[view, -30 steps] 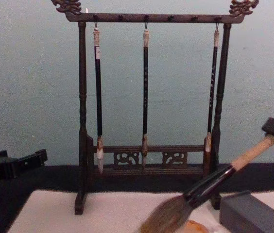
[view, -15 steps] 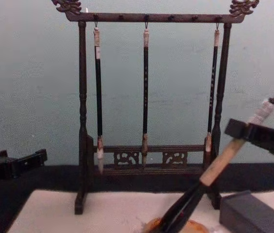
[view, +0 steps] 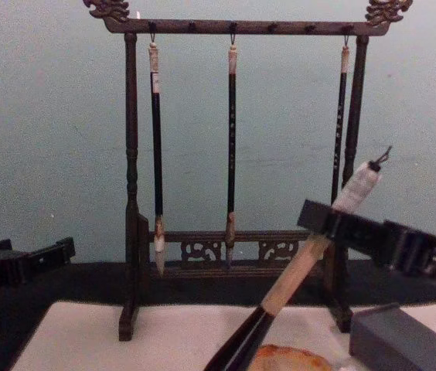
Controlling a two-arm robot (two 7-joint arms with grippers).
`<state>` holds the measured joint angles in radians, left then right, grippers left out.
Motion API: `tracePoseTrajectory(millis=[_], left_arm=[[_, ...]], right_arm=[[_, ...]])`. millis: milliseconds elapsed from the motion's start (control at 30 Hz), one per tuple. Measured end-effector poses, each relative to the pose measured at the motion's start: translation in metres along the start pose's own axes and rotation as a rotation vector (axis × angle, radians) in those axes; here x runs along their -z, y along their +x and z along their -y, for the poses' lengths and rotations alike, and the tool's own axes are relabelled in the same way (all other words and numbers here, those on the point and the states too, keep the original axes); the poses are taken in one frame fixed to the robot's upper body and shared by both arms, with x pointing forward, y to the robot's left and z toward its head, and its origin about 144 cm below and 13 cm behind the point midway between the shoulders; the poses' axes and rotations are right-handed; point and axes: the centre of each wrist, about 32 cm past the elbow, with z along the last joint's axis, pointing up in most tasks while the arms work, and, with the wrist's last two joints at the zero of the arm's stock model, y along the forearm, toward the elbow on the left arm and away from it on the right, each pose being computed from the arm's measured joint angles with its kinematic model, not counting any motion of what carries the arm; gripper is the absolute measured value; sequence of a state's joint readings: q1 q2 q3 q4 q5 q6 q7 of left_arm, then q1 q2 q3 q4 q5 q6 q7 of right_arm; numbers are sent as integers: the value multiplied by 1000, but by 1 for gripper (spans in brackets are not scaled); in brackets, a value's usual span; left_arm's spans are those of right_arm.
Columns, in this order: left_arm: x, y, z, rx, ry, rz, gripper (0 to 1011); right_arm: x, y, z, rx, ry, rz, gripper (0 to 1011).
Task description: Pick up the brush from the inkstone, write on the paper, then place the brush back to its original position.
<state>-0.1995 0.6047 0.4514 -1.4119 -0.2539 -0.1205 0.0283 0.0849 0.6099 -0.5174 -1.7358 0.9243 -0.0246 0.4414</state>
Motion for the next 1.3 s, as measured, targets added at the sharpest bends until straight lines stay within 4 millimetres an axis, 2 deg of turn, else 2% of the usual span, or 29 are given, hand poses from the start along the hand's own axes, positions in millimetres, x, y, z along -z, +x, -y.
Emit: tracePoseTrajectory(millis=[367, 567, 900, 1300], left_arm=[[0, 0, 0, 0, 0, 0, 1002], [0, 0, 0, 0, 0, 0, 1002], [0, 0, 0, 0, 0, 0, 1002], [0, 0, 0, 0, 0, 0, 1002]], right_arm=[[18, 5, -7, 36, -25, 0, 165], [21, 9, -5, 68, -32, 8, 165], [23, 17, 9, 136, -23, -3, 164], [14, 19, 37, 193, 15, -15, 164]])
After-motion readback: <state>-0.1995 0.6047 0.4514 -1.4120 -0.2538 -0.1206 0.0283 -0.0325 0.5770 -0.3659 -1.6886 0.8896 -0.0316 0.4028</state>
